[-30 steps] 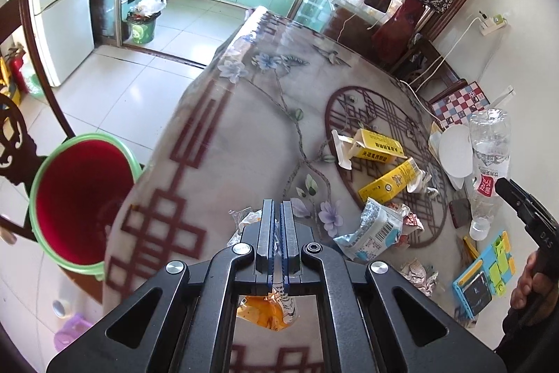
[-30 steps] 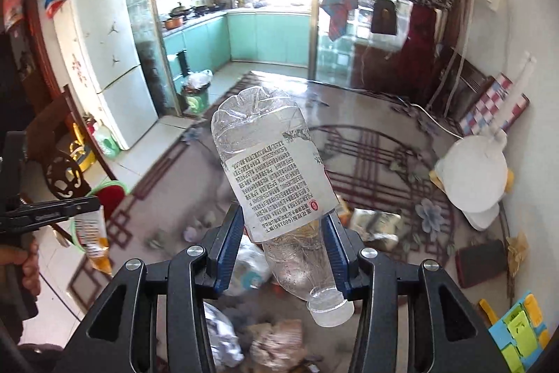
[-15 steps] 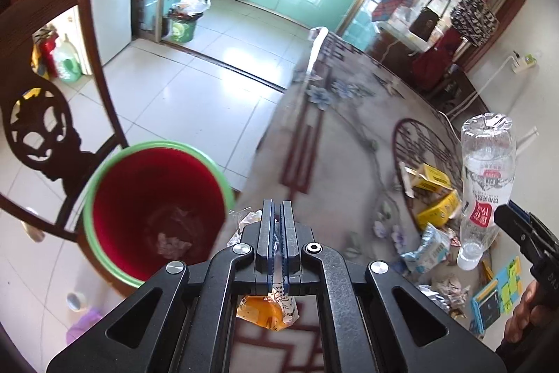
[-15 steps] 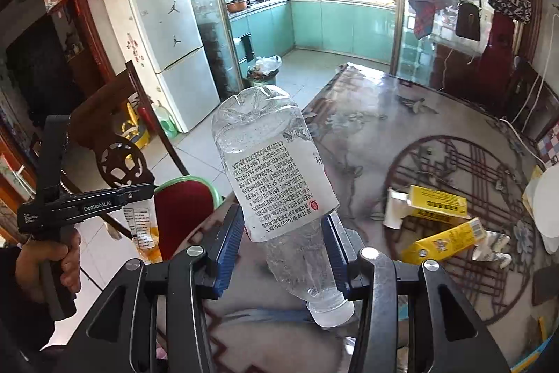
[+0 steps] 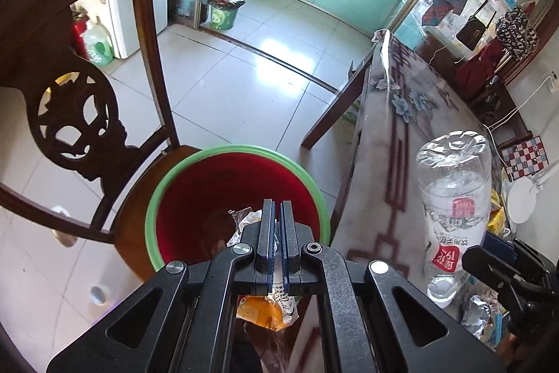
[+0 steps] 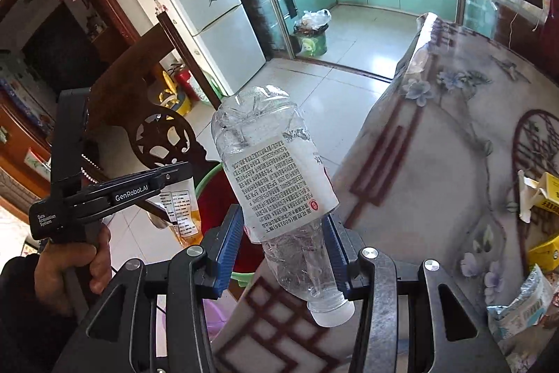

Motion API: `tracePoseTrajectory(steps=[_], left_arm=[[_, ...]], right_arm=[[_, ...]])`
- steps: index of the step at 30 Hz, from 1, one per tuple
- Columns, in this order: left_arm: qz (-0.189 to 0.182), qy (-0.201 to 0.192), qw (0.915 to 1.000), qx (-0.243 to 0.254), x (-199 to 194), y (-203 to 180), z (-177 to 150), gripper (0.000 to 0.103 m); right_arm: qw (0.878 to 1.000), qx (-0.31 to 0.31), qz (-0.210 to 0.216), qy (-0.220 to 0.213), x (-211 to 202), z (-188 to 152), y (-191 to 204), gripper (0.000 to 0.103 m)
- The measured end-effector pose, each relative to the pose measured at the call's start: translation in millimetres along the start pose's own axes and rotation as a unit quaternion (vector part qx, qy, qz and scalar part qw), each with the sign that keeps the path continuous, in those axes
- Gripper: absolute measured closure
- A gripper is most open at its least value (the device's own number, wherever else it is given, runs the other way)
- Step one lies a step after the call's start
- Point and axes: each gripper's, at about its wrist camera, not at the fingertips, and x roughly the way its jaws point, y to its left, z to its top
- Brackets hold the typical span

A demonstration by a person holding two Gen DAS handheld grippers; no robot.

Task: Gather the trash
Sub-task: 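Move both tools over red bucket and open them to drop wrapper and bottle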

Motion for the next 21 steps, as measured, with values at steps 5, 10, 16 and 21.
tracePoseTrajectory(steps=[5, 10, 16, 21], left_arm=[[0.006, 0.007, 1.0000, 0.004, 7, 11, 3, 0.101], [0.007, 0.014, 0.9999, 0.006, 13, 18, 7, 0.101], [0.006, 0.017, 0.9998, 0.008, 16, 22, 13, 0.095], [0.013, -0.009, 0.9999, 0.000, 9, 26, 14, 0.036]], right_arm=[[1.000, 0.008, 0.006, 0.026, 36, 5, 9, 0.059], [0.999, -0.001, 0.000, 0.038, 53, 11, 16, 0.059], [0.999, -0.004, -0.003, 0.038, 62, 17, 21, 0.058], [0.999, -0.001, -0.005, 0.040, 65, 17, 18, 0.056]])
